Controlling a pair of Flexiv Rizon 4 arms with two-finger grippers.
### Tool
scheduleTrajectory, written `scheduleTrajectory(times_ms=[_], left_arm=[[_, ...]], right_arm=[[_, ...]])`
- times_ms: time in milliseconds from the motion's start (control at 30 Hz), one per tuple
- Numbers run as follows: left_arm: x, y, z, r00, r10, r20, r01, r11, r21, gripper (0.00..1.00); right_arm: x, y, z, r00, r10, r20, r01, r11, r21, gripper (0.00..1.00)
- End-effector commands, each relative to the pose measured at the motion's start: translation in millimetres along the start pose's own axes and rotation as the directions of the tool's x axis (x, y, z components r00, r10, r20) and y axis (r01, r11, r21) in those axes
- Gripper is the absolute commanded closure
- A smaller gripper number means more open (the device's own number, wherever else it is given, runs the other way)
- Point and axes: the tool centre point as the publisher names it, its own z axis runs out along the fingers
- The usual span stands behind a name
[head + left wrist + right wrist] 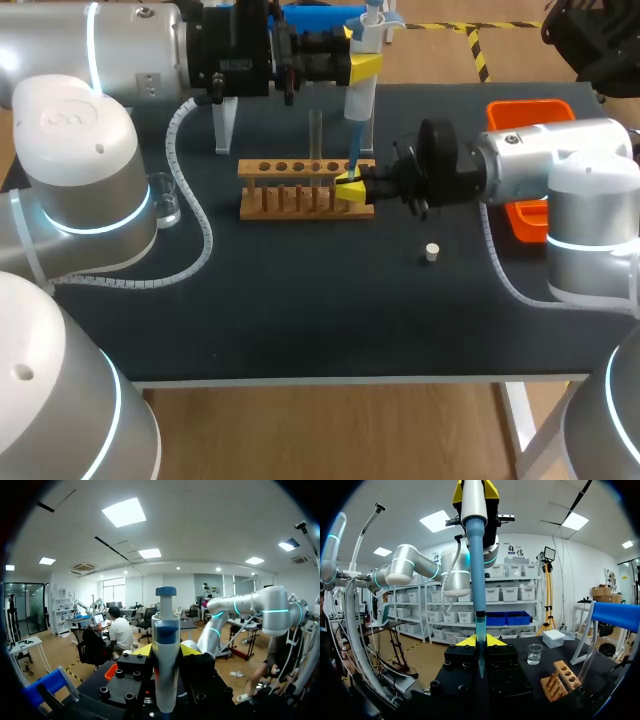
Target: Invert the test tube, pick up the pipette, mount the tip to pipette, aspirate from beaker and dispense into the tube, eject the tip, return the pipette, and cap with the stopper.
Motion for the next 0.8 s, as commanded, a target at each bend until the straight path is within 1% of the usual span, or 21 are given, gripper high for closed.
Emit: scheduleTrajectory(times_ms=[33,600,767,800], left_arm=[[0.9,1.2,-1,1.000,-0.001,-0.001,0.001,1.000,0.000,1.00],[0.9,1.2,-1,1.000,-0.001,-0.001,0.001,1.000,0.000,1.00],[0.9,1.2,-1,1.000,-0.001,-0.001,0.001,1.000,0.000,1.00],[0.9,1.2,-1,1.000,-0.001,-0.001,0.001,1.000,0.000,1.00]], right_arm=[[0,5,1,1.000,-0.003,0.008,0.003,1.000,0.001,1.00],[-8,27,1,0.999,-0.043,0.013,0.043,0.999,-0.012,1.00],[-7,24,1,0.999,-0.049,0.007,0.049,0.999,-0.001,1.00],[-6,21,1,0.999,-0.049,0.010,0.049,0.999,0.008,0.82]])
